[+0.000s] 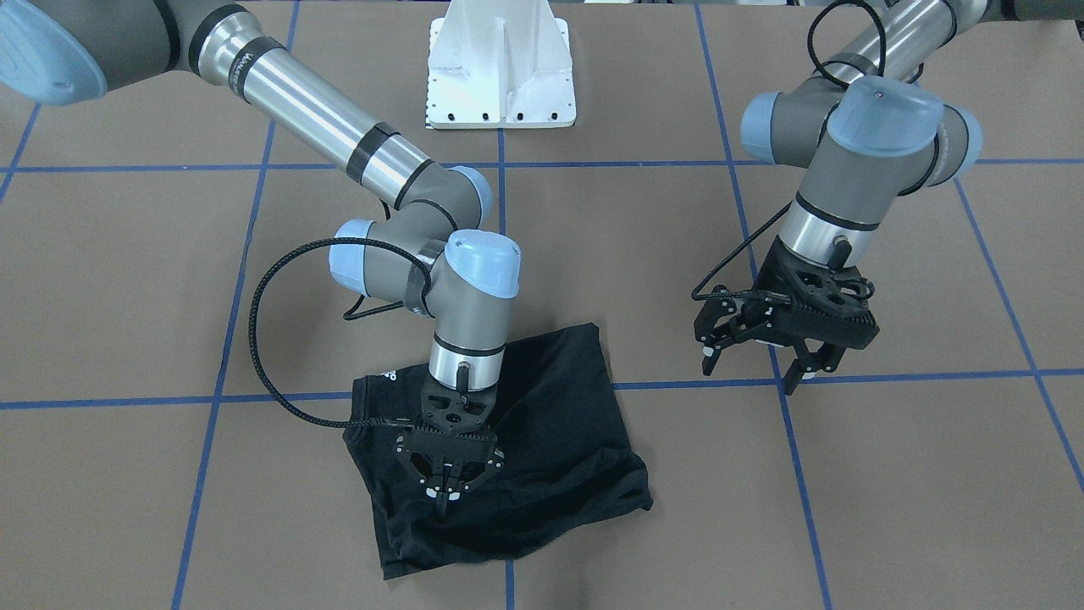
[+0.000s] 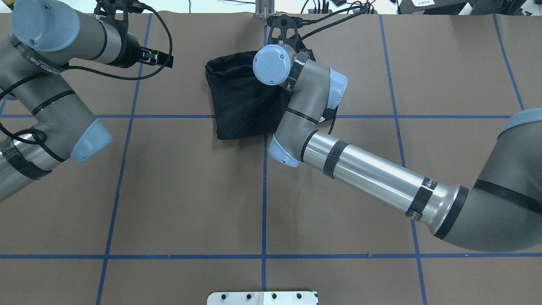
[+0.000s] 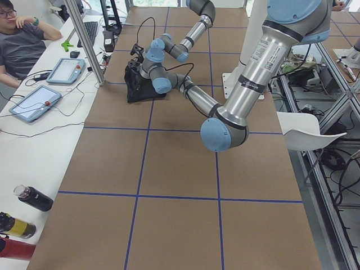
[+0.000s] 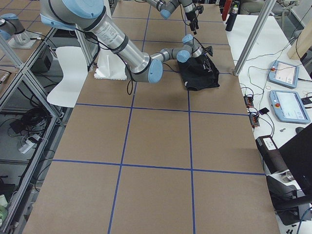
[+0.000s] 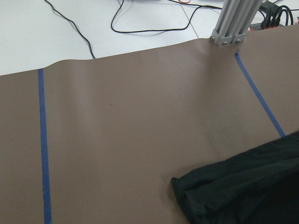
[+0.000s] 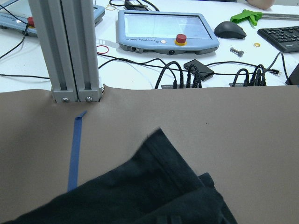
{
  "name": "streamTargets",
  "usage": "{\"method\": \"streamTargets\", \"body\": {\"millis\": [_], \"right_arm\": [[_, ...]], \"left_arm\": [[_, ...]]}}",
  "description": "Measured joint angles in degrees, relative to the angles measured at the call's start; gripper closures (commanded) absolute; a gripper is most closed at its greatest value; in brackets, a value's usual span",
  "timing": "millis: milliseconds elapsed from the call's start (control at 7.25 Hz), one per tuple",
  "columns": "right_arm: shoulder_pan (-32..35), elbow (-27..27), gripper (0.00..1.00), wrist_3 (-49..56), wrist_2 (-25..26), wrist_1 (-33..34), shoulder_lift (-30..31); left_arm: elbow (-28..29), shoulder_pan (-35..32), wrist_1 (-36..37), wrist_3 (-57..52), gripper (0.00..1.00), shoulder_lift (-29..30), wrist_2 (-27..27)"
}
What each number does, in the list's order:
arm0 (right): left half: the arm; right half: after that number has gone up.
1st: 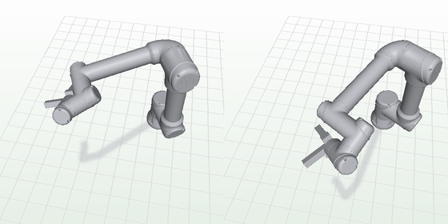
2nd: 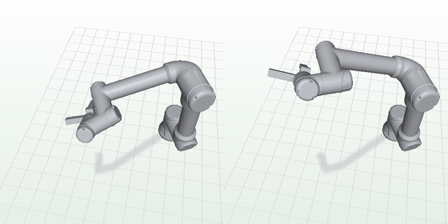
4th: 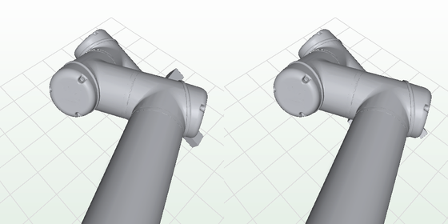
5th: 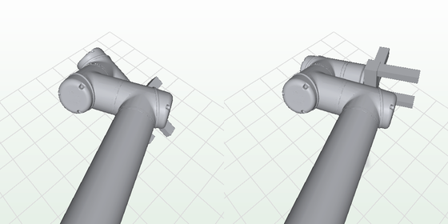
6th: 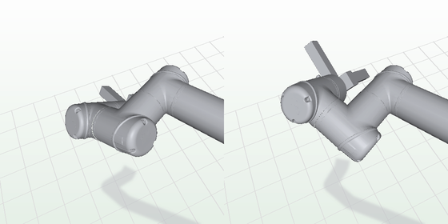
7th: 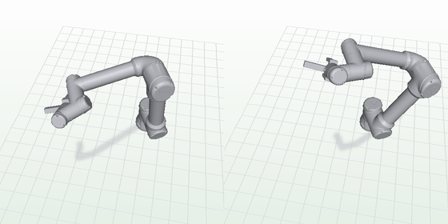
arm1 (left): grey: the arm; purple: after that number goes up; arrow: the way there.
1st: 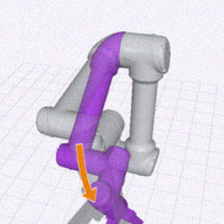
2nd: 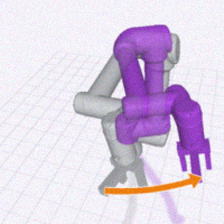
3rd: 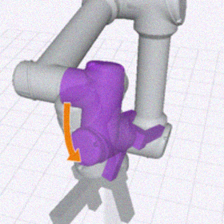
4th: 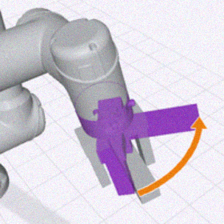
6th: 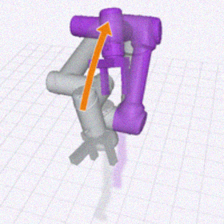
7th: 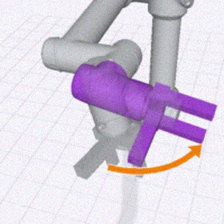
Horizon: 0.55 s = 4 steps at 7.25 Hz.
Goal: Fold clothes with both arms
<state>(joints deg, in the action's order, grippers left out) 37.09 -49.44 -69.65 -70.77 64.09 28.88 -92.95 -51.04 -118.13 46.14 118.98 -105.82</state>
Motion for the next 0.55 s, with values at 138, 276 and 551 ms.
{"method": "streamTargets", "body": {"millis": [138,276,551], "right_arm": [[0.2,-0.1,0.71,0.2,-0.1,-0.2,-0.1],[0.3,-0.2,0.55,0.1,-0.1,-0.2,-0.2],[0.8,-1.9,0.0,-0.5,-2.2,-0.2,-0.3]], "left_arm": [[-0.4,-0.1,0.0,0.0,0.0,-0.3,0.0],[-0.9,-0.1,0.0,0.0,0.0,-0.8,0.0],[-2.4,0.0,0.1,0.0,0.0,-2.0,-0.1]]}}
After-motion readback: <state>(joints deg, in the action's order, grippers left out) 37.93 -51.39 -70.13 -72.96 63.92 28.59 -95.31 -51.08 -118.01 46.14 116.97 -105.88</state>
